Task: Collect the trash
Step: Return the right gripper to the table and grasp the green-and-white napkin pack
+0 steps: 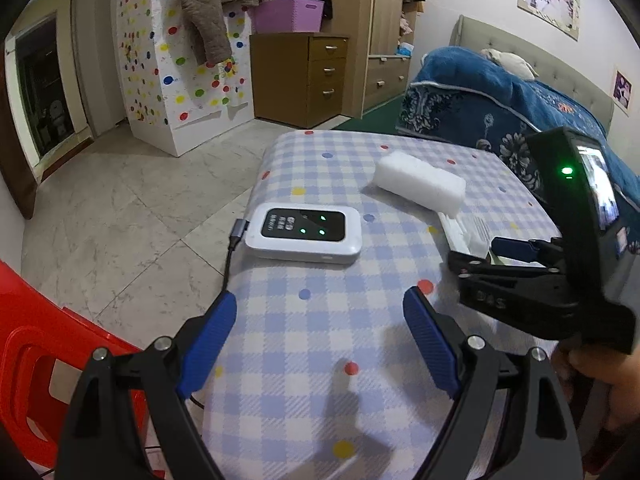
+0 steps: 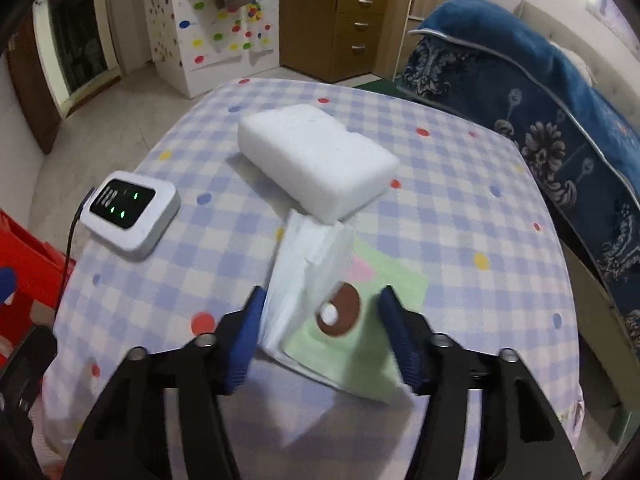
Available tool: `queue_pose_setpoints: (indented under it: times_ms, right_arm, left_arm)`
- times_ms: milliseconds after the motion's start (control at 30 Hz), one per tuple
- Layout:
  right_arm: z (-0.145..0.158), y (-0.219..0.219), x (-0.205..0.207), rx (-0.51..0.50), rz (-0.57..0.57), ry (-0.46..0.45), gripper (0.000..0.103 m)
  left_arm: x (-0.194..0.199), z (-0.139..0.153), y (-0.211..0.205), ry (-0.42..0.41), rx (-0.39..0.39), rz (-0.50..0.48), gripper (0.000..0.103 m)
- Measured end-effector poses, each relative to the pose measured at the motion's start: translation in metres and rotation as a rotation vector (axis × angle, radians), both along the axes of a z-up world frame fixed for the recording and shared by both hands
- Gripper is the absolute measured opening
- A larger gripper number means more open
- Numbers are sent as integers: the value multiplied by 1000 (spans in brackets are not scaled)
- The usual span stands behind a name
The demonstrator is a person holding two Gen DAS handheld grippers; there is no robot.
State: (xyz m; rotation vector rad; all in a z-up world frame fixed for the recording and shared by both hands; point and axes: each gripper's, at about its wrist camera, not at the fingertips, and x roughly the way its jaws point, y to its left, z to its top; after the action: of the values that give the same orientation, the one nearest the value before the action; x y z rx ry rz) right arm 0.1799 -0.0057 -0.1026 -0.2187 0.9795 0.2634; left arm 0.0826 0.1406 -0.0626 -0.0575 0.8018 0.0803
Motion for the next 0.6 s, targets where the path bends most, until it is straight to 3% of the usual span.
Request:
queue_pose_setpoints:
  times_ms: [100,167,200,433,600]
  right_arm:
    - [2,-15,-9,-6,0,0,34]
    - [4,-26,-15,0,-8,1,9]
    - [4,-33,-18,13,-17,11,3]
    - [34,-89,-41,105,-71,-91,3]
    - [56,-125,-47,204,-101,-140,3]
  left_arm:
    - [1,-2,-5,8,-5,-13,83]
    - [1,-3,-9,10,-10,-20,83]
    - [1,-3,-11,13,-12,-24,83]
    - [10,-2,-38,19,-3,-81,83]
    - [38,1,-67,14,6,-123,82]
